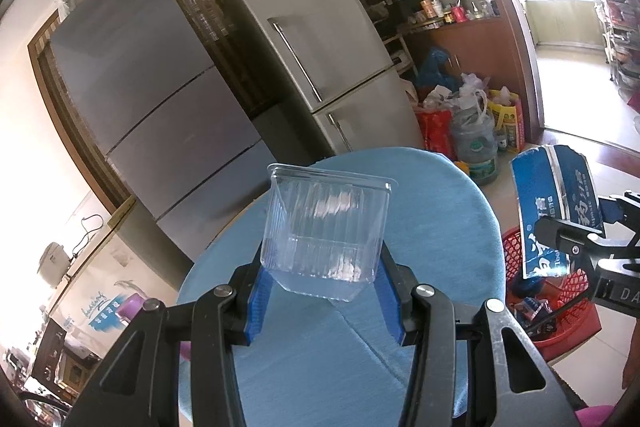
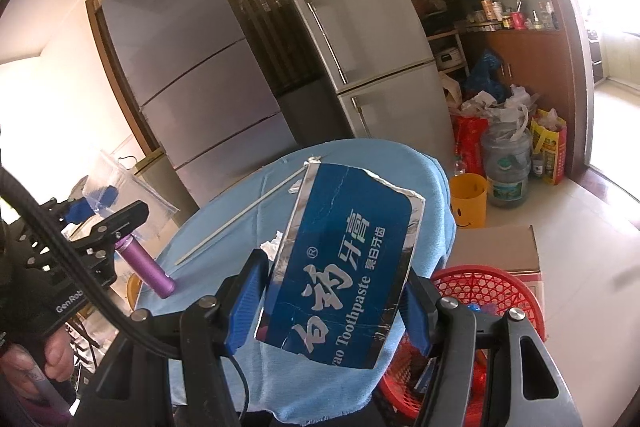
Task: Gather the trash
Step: 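Carry the clear container and toothpaste box over the red basket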
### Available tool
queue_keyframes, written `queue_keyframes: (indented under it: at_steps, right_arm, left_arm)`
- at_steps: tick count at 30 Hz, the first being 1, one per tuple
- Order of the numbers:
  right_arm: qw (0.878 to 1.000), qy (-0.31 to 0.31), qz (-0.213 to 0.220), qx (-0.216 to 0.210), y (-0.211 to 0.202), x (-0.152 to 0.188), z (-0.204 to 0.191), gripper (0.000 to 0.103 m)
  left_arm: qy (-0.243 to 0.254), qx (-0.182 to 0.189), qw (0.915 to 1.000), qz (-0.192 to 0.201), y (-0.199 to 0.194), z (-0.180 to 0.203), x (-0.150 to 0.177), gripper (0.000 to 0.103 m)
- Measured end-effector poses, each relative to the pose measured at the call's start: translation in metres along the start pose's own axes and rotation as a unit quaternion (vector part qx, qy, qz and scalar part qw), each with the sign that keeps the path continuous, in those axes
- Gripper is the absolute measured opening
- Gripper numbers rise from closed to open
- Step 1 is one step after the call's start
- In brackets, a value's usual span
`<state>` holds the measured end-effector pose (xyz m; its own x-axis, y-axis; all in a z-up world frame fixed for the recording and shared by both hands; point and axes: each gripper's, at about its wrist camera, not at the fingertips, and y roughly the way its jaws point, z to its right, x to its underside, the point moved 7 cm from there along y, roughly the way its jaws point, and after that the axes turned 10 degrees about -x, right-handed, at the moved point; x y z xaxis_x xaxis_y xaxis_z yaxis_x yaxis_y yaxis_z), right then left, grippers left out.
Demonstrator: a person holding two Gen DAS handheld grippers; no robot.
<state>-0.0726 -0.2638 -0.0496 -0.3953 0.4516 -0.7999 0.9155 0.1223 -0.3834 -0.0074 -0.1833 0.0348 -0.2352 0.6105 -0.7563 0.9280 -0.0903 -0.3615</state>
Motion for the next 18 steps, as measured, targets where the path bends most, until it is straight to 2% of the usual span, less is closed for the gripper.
queue_keyframes:
  at_steps: [18]
  right_arm:
    - [1.0,0.022,-0.009,0.009,0.006,-0.004,0.018,0.065]
  left_arm:
    - [0.005,0.02,0.9994,-0.027,0.017,0.011,0.005,0.05]
